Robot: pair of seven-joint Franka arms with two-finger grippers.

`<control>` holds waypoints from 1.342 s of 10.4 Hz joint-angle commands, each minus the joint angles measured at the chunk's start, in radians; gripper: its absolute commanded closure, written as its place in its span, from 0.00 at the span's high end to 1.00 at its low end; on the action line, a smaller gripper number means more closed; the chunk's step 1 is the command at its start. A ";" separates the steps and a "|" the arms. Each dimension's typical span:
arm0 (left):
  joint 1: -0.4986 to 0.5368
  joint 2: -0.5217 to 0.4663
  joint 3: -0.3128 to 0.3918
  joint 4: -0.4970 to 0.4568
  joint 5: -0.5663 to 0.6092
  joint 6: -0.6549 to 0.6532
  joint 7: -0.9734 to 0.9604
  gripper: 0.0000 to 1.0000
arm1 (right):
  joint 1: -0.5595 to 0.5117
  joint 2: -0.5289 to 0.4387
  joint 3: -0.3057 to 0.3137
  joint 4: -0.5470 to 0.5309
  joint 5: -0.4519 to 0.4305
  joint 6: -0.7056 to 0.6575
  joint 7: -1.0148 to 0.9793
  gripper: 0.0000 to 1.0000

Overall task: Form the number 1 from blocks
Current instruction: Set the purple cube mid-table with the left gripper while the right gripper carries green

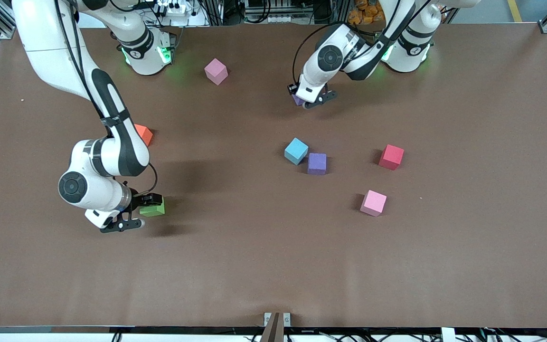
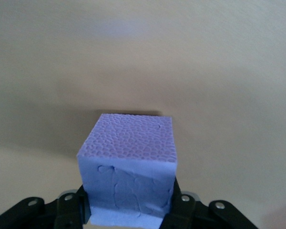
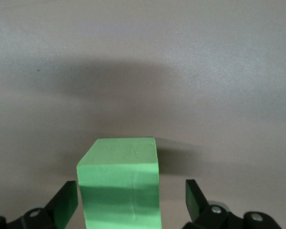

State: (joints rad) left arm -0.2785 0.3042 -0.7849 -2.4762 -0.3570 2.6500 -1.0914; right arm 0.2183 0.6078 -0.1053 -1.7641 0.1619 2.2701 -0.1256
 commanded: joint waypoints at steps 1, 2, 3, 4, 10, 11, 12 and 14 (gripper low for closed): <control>-0.022 -0.045 -0.043 0.020 0.093 0.004 -0.048 0.00 | 0.016 0.018 -0.010 0.011 0.021 0.017 -0.020 0.80; -0.036 -0.043 -0.043 0.039 0.145 0.004 -0.076 0.00 | 0.016 0.018 -0.011 0.011 0.021 0.014 -0.023 0.60; -0.059 -0.034 -0.043 0.058 0.183 0.004 -0.094 0.00 | 0.016 0.018 -0.017 0.011 0.022 0.015 -0.023 0.50; -0.083 -0.022 -0.042 0.074 0.213 0.004 -0.096 0.00 | 0.013 0.018 -0.017 0.011 0.024 0.014 -0.023 0.42; -0.191 0.122 0.012 0.158 0.268 0.001 -0.096 0.00 | 0.138 -0.138 -0.168 -0.003 0.116 -0.063 0.006 0.41; -0.202 0.136 0.025 0.161 0.277 -0.002 -0.096 0.00 | 0.162 -0.173 -0.174 -0.033 0.116 -0.064 0.047 0.41; -0.205 0.139 0.029 0.163 0.289 -0.018 -0.096 0.00 | 0.208 -0.221 -0.192 -0.081 0.116 -0.055 0.122 0.41; -0.205 0.141 0.041 0.169 0.308 -0.039 -0.094 0.04 | 0.285 -0.311 -0.217 -0.167 0.116 -0.040 0.248 0.41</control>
State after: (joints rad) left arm -0.4732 0.4366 -0.7623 -2.3323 -0.0905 2.6382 -1.1632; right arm 0.4425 0.3976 -0.2948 -1.8175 0.2587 2.2048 0.0497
